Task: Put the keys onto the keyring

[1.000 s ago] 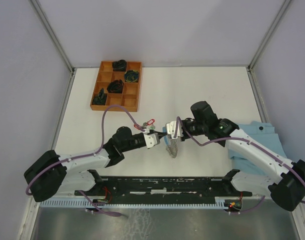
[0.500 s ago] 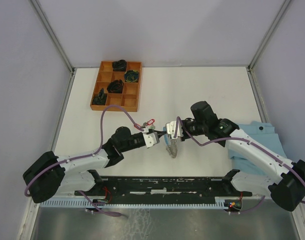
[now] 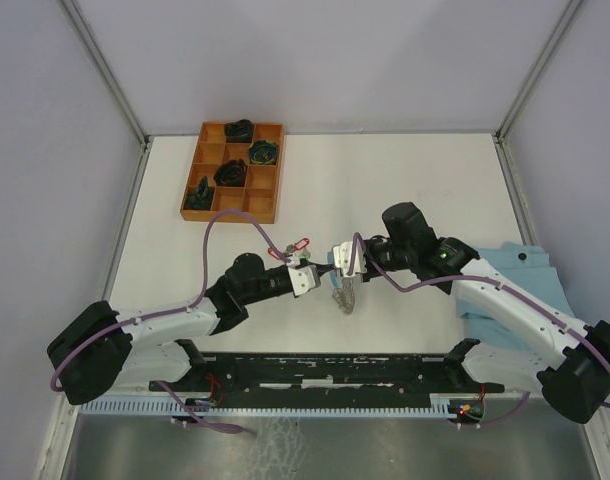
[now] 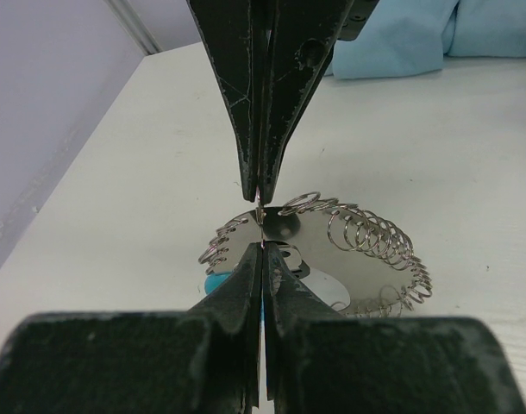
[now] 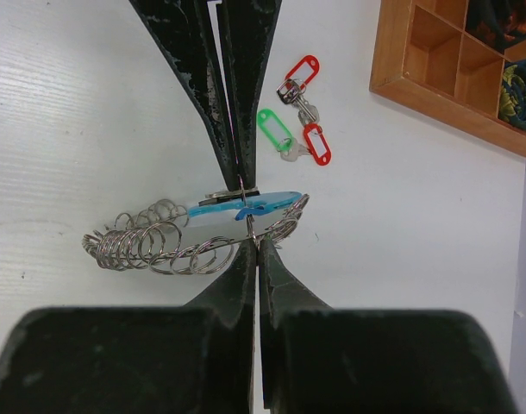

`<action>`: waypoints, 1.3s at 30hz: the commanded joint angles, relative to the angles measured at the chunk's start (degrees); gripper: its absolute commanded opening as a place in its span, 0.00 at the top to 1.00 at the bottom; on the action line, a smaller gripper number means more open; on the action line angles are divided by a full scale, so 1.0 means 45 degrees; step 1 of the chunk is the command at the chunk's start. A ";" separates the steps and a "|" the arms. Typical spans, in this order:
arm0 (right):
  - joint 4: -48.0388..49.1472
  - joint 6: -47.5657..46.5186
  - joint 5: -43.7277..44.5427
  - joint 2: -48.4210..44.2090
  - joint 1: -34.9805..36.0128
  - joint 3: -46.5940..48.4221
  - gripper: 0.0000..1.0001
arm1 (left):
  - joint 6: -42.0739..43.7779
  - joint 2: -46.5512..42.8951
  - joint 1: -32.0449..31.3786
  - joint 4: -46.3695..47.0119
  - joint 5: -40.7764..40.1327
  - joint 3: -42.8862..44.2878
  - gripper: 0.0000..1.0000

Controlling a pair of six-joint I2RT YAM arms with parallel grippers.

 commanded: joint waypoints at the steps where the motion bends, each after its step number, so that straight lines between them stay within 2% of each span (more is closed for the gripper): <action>1: 0.0658 0.0126 -0.0189 -0.0398 0.0075 0.0568 0.99 | -0.0153 0.0057 -0.0048 0.0495 0.0343 0.0498 0.97; 39: 0.0414 0.0126 -0.0563 -0.0309 0.0091 0.0646 0.99 | -0.0403 0.0441 -0.0041 0.1051 0.0436 0.0649 0.97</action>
